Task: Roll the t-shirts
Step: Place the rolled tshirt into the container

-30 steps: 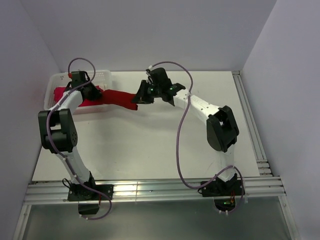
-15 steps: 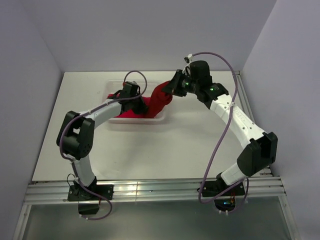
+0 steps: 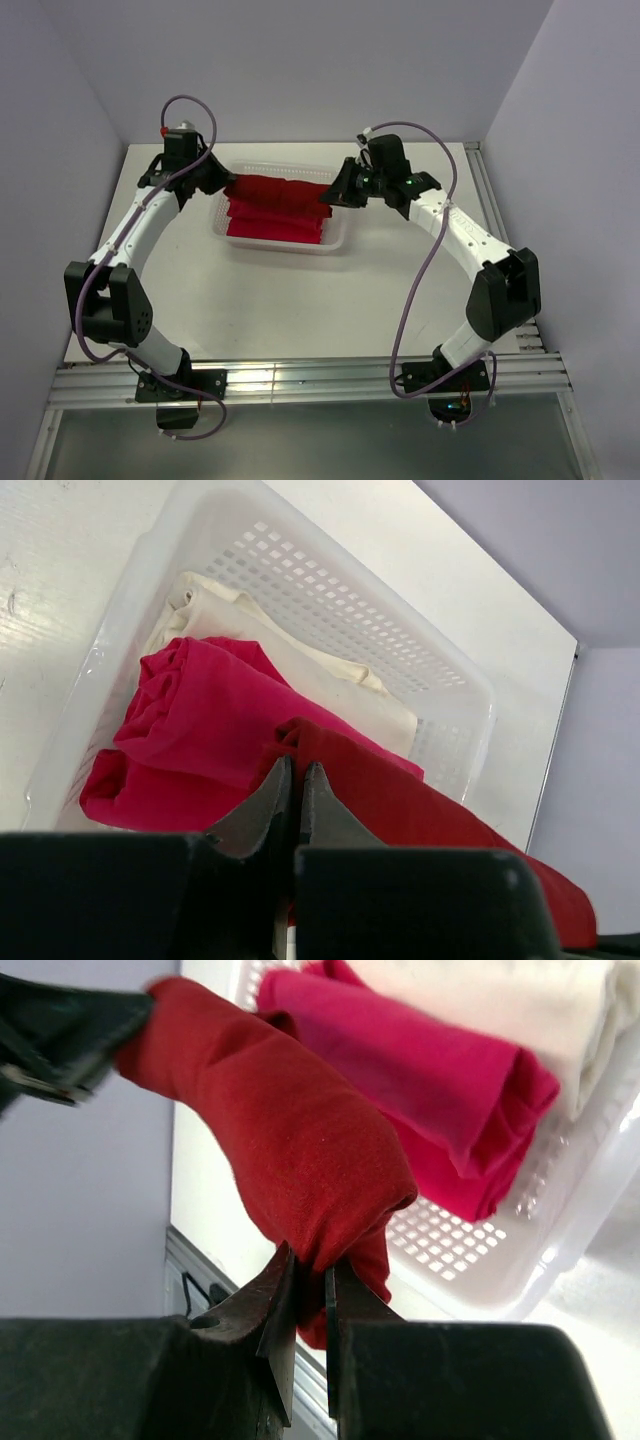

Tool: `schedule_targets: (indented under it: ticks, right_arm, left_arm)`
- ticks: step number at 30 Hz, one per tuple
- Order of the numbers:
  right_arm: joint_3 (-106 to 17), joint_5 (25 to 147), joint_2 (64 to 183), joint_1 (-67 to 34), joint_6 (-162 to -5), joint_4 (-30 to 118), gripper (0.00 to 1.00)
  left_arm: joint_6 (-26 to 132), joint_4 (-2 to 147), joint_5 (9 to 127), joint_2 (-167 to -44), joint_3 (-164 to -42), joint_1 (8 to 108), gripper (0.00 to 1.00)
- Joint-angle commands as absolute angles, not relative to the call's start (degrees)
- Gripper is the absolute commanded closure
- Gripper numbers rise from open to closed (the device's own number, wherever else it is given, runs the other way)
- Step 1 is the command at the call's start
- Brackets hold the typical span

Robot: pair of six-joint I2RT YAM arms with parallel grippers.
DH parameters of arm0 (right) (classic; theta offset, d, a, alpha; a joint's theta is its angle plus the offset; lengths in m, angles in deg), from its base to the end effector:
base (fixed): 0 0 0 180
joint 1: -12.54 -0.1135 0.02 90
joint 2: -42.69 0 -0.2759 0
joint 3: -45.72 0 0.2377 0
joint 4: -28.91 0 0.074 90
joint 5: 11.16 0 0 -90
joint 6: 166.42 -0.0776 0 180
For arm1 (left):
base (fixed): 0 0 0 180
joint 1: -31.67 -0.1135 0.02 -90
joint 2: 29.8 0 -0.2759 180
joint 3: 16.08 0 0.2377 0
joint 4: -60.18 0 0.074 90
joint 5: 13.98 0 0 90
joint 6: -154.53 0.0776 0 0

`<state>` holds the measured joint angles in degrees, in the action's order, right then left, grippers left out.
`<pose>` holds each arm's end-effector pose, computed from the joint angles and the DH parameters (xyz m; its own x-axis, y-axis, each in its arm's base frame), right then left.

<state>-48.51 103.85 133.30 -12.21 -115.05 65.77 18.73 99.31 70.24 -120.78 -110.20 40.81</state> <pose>0.3322 0.1892 0.3253 -0.8262 0.2421 -0.5087 -0.2365 0.6705 0.7032 0.3783 -0.0688 0.3135 -0.5755 -0.6299 -0.5217 -0.2497 0.7427 -0.6213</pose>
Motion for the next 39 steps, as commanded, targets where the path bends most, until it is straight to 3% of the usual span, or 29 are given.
schedule_targets:
  ticks: [1,16,29,35,39]
  right_arm:
    - [-46.8,106.4,134.4,-12.4,-114.8,63.5,1.0]
    - [-41.3,108.5,143.6,-13.0,-114.2,58.1,1.0]
    - [-46.4,105.0,149.4,-16.1,-111.8,63.7,1.0]
    - [-47.6,104.2,148.1,-16.1,-110.5,65.8,1.0]
    - [-46.9,104.1,147.0,-16.1,-109.9,66.4,0.82]
  left_arm:
    - [22.8,97.3,66.8,-120.8,-108.7,39.3,1.0]
    - [23.7,85.2,63.6,-123.2,-95.0,38.0,1.0]
    - [27.6,87.0,67.9,-126.7,-97.0,38.0,0.99]
    - [28.1,88.3,69.4,-124.3,-96.6,38.0,0.84]
    - [28.2,88.9,69.7,-122.5,-95.8,38.0,0.69]
